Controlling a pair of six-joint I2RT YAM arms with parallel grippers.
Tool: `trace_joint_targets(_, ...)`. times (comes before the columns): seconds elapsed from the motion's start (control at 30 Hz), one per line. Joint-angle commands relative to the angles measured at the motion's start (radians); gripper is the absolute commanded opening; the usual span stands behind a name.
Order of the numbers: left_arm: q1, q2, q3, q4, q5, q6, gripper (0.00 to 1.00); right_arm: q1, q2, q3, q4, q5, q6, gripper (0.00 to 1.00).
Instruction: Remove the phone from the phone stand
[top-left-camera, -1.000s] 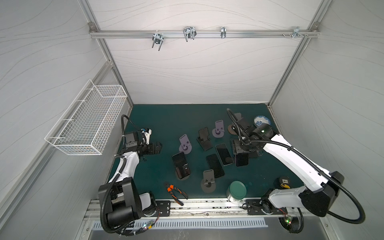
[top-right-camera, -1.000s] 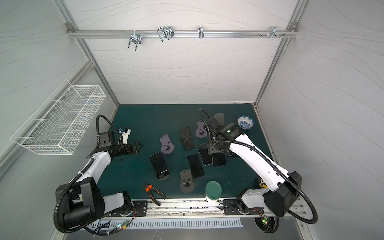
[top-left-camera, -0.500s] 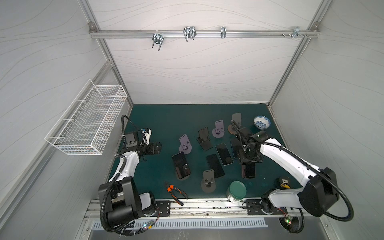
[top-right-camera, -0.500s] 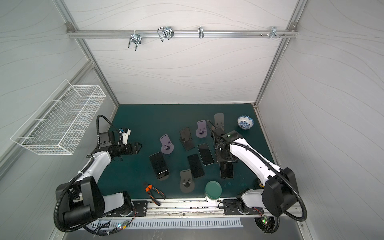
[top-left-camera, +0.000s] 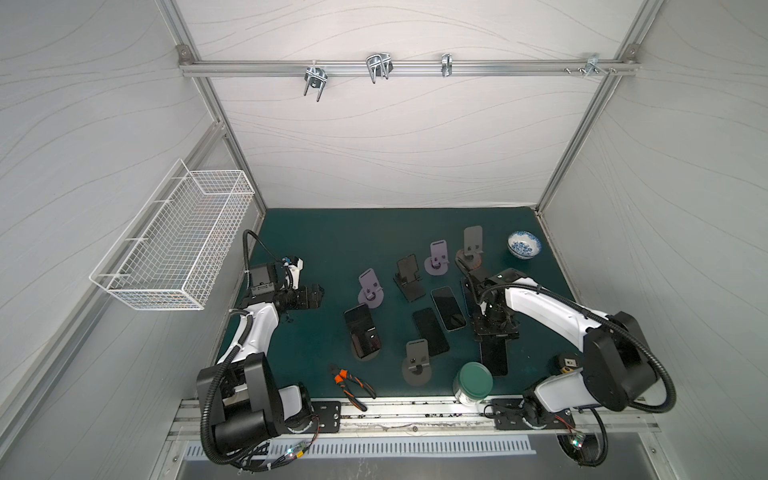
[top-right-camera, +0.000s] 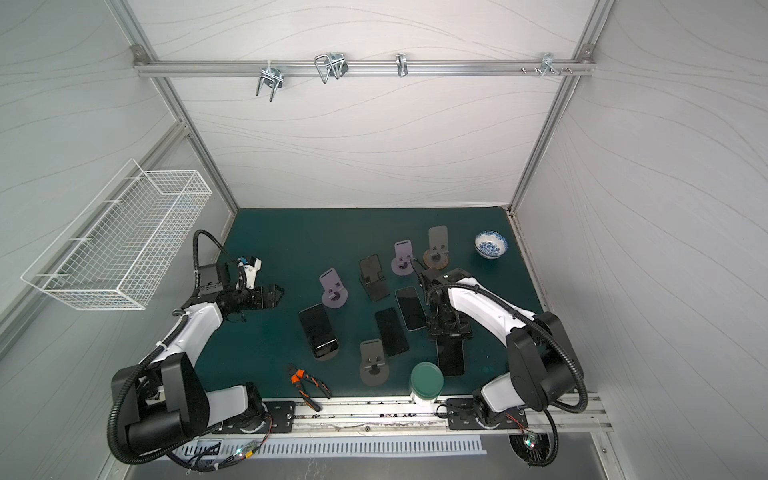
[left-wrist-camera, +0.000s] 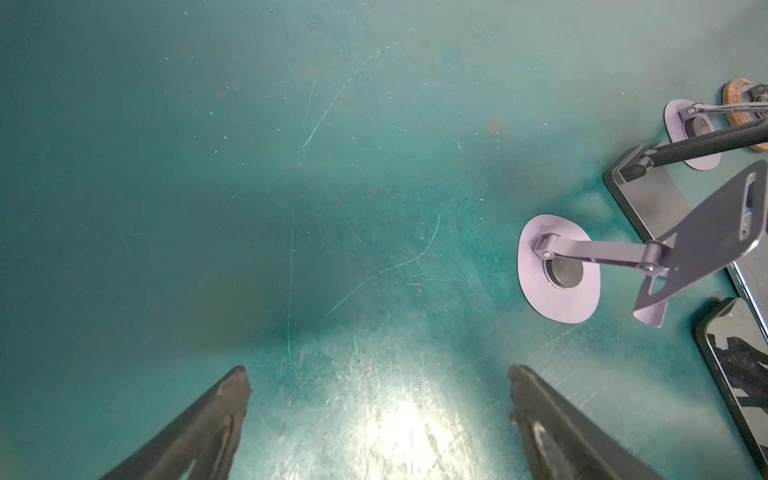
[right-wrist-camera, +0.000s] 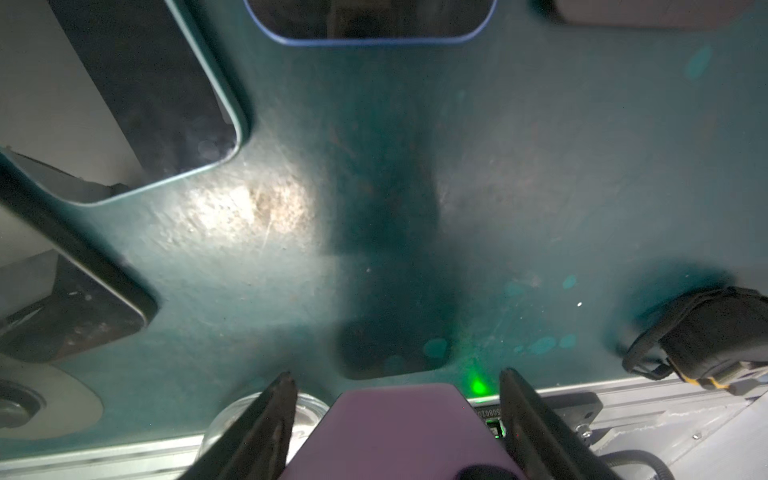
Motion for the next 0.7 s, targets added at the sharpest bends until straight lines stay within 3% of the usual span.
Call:
trace_joint_targets(0.0,-0.001,0.009,0.034,-0.001,0.002,0.027,0.99,0.008,0.038,-0.007,-0.030,-0.046,0.019,0.51)
trace_joint_targets(0.23,0.000,0.002,0.030,-0.007,0.008,0.032,0.99,0.022,0.201,0.009,-0.061,0.017,0.046,0.54)
trace_joint_targets(0.67,-0.003,0.025,0.046,-0.015,0.017,0.024,0.98,-0.020,0.240,0.013,-0.069,0.057,0.063,0.58)
